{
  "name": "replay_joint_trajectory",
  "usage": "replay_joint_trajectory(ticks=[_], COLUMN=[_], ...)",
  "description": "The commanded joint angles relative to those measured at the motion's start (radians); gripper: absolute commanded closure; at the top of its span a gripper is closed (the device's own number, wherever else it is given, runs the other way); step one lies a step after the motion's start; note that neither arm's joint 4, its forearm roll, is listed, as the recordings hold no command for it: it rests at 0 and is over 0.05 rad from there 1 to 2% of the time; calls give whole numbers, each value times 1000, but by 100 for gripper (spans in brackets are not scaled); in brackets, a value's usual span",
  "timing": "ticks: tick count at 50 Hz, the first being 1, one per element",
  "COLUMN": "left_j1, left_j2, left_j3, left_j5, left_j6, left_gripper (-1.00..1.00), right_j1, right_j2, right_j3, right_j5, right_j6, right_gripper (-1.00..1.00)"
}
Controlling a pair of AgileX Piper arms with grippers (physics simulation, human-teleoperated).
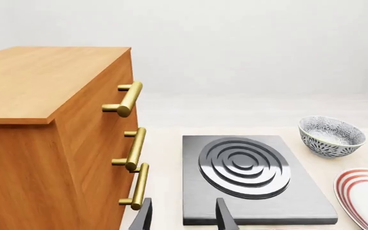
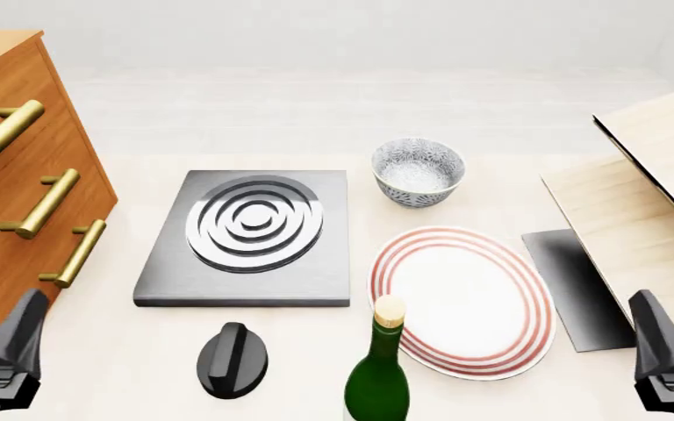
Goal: Turn on the stove.
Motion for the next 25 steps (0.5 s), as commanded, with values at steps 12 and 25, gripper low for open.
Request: replay_joint_trajectory(ticks=[12, 25], left_j1=[-62, -107], left_j2=[-25, 35], left_j3=[-92, -251], left_j5=[56, 164], left_j6=[-43, -26], left_gripper=[-100, -100], right_j1=[-3, -2], right_j2=[0, 0], right_j3=[-13, -8], right_j5=[-9, -6], right_j6=[4, -5], right_gripper=[-100, -100])
